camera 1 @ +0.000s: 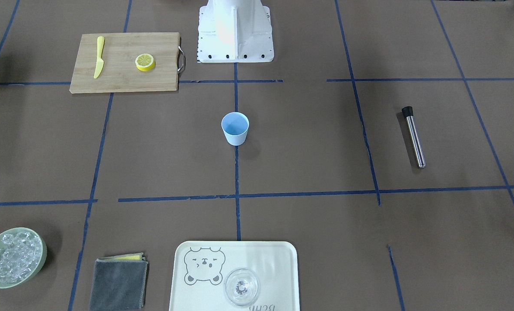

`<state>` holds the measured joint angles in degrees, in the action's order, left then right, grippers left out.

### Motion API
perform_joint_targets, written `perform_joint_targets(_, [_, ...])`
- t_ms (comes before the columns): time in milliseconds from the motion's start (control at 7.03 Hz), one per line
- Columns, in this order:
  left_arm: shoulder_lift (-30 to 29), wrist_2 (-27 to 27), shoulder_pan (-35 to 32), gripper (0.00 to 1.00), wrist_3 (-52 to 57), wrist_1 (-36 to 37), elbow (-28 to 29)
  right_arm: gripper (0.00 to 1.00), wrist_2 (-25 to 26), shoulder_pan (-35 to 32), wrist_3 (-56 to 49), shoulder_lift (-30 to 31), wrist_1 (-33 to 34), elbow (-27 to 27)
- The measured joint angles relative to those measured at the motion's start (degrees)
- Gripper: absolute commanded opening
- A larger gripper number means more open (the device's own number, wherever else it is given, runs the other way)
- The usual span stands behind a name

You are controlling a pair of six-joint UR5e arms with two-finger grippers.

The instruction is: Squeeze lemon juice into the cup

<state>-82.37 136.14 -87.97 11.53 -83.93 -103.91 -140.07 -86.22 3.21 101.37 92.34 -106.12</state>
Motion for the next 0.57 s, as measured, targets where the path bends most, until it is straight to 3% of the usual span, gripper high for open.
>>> perform_joint_targets(569, [0.0, 0.0, 0.0, 1.00, 0.1, 0.0, 0.0, 1.00, 0.0, 0.0, 0.0, -0.4, -0.1, 0.0])
